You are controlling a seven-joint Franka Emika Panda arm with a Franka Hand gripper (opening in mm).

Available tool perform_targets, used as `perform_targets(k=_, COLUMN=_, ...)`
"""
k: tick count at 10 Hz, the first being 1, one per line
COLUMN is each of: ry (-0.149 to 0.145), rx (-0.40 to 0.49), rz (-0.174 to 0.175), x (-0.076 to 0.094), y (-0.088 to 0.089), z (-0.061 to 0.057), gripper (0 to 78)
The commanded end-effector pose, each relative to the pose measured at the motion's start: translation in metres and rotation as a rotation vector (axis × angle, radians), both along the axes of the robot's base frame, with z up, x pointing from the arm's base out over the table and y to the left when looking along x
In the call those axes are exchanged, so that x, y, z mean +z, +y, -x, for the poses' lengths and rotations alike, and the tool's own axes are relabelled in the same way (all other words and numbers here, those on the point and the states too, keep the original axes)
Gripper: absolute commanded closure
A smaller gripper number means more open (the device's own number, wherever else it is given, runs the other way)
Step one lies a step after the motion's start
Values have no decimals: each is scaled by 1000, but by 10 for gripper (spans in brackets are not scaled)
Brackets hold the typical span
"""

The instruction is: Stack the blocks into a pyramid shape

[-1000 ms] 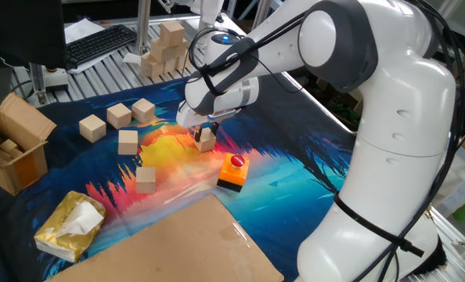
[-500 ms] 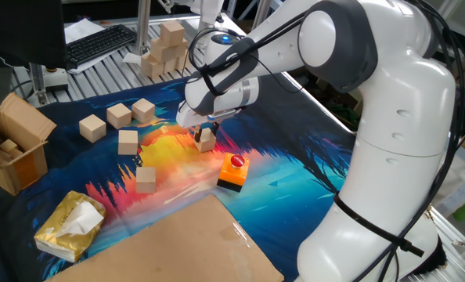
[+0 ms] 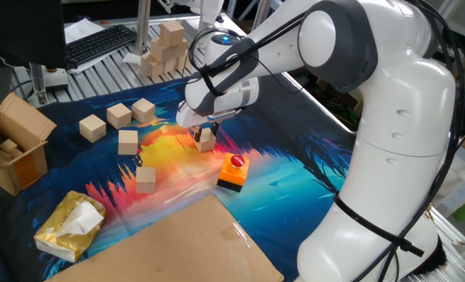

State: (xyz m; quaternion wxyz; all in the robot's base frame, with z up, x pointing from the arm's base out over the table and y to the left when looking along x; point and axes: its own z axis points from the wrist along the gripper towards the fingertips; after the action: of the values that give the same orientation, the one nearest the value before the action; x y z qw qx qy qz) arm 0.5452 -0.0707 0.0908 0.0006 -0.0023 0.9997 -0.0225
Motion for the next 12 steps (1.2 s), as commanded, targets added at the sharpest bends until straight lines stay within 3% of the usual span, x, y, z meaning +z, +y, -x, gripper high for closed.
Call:
perform_targets(k=1, ry=-9, rx=-12, rz=14, x=1, y=0, z=-1, gripper=764)
perform_targets(k=2, ry=-9, rx=-11, rz=14, x=1, y=0, z=-1, gripper=1)
perform_targets(k=11, ry=-9, rx=-11, rz=14, x=1, y=0, z=-1, gripper=1)
perform_targets(k=12, ry=9, rx=-14, rz=18, x=25, y=0, z=-1, gripper=1)
